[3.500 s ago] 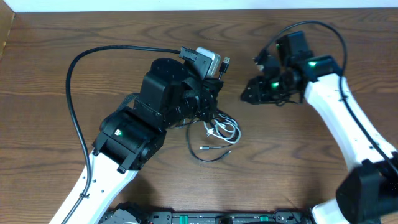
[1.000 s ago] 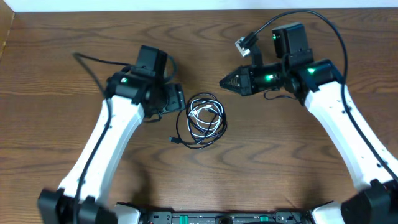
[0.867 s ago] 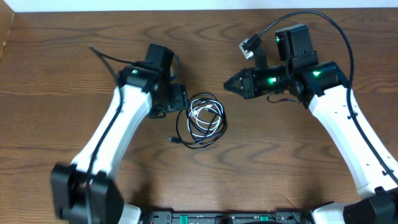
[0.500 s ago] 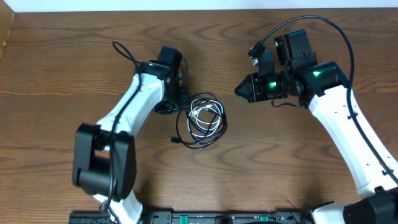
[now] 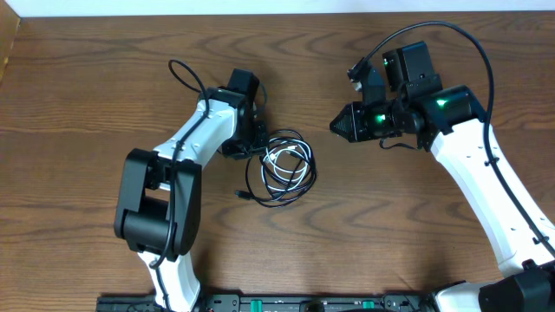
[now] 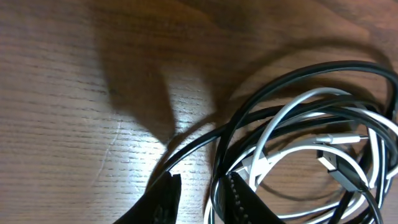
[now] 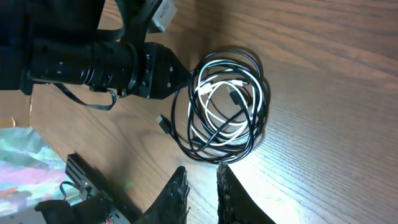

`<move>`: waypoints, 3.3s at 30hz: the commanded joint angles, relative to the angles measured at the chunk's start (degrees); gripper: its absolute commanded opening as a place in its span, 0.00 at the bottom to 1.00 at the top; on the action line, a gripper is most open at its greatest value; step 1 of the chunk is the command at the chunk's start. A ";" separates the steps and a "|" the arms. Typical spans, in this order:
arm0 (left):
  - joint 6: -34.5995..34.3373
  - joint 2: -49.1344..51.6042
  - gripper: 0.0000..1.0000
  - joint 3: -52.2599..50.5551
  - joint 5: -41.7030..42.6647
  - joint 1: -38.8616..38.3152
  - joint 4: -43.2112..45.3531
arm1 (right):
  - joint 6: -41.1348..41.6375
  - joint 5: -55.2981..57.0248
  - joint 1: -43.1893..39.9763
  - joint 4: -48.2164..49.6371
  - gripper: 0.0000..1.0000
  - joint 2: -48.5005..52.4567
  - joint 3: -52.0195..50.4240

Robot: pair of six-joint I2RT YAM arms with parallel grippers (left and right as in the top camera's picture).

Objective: Untangle cables

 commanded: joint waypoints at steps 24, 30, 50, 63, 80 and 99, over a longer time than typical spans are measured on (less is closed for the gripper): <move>3.32 -26.23 0.07 0.00 -2.64 -3.21 -1.09 | -0.74 2.54 -0.04 -0.61 0.16 -0.20 0.31; 0.50 -37.88 0.08 0.00 3.19 -3.21 0.92 | -0.74 2.27 0.81 0.22 0.16 -0.20 0.31; -9.99 -41.70 0.07 3.78 21.35 -3.15 16.92 | -0.74 -2.80 3.48 5.14 0.59 4.04 0.31; -18.01 -44.48 0.07 3.78 22.18 -3.15 31.21 | 3.91 -0.90 4.22 7.96 0.59 16.94 0.31; -23.52 -52.43 0.07 3.78 27.65 15.56 34.01 | 7.54 12.46 -4.15 0.13 0.53 23.47 0.33; -23.50 -51.25 0.07 3.76 28.20 16.04 30.21 | 1.42 -9.90 1.79 1.01 0.52 23.71 -2.78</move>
